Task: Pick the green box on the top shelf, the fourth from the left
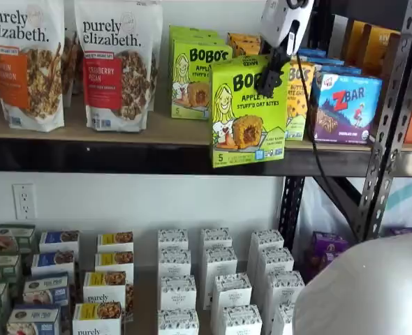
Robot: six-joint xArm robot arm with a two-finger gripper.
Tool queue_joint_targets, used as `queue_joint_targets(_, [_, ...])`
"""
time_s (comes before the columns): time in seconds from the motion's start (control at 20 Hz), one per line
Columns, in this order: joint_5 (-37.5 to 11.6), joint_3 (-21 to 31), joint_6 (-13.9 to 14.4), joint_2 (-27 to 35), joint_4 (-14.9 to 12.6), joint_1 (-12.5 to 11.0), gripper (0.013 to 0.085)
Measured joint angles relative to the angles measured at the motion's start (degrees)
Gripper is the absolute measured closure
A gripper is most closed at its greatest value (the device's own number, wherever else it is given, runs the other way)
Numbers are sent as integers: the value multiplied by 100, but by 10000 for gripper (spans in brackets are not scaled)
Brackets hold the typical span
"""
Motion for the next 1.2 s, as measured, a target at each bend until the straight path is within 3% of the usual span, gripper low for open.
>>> queue_joint_targets(1.2, [61, 338, -288, -298, 29, -291, 690])
